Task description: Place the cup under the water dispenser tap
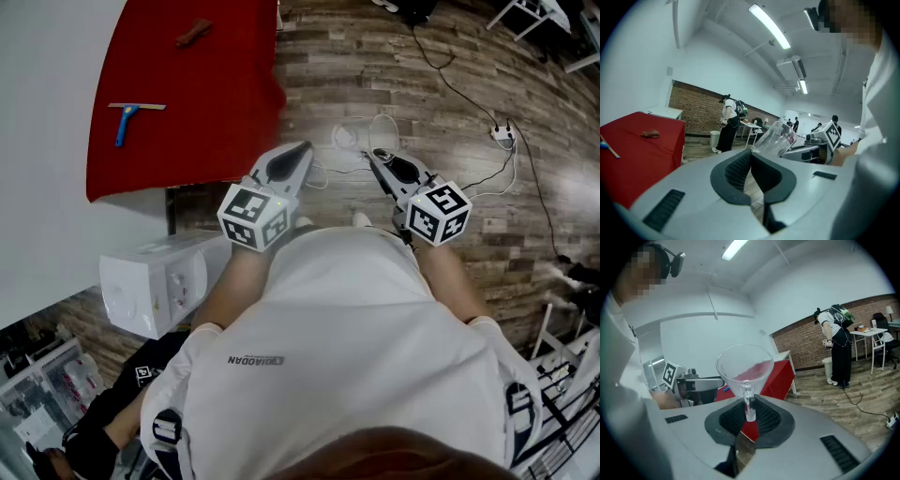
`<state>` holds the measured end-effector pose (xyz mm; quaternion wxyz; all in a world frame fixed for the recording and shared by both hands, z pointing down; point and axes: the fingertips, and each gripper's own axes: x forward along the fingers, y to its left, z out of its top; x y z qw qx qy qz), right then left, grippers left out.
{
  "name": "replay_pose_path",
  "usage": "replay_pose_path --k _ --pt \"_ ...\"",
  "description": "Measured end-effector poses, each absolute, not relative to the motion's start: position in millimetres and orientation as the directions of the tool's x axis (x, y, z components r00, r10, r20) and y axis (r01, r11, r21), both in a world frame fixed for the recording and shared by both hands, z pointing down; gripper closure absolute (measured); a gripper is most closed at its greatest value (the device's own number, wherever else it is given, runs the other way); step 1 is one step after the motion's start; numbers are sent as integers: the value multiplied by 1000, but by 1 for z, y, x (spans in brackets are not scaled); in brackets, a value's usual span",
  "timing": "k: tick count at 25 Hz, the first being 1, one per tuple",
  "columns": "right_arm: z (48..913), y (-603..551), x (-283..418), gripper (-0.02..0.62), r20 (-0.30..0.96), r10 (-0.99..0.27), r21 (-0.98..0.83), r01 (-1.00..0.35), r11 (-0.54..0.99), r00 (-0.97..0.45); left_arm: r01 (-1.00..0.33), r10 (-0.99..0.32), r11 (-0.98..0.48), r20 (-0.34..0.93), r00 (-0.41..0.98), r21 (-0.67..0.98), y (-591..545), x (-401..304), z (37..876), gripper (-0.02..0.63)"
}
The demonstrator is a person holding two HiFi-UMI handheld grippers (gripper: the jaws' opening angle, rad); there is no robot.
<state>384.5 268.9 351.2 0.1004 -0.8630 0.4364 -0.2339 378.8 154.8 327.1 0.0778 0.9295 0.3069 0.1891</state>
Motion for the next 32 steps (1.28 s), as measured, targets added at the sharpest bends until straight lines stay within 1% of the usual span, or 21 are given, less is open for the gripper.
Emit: replay_pose_path --k 7,13,24,32 --pt "352 272 389 548 315 -807 -386 -710 -590 500 528 587 -809 310 748 258 157 380 328 611" --pt "348 276 389 546 276 -831 -425 -714 -556 483 515 574 -818 316 755 255 164 381 330 611" --pt "349 294 391 546 287 -845 -413 -737 -535 452 476 534 -844 307 788 247 179 375 325 611" --pt "348 306 382 546 294 -866 -401 -770 -496 404 433 493 -866 294 819 249 192 359 325 611"
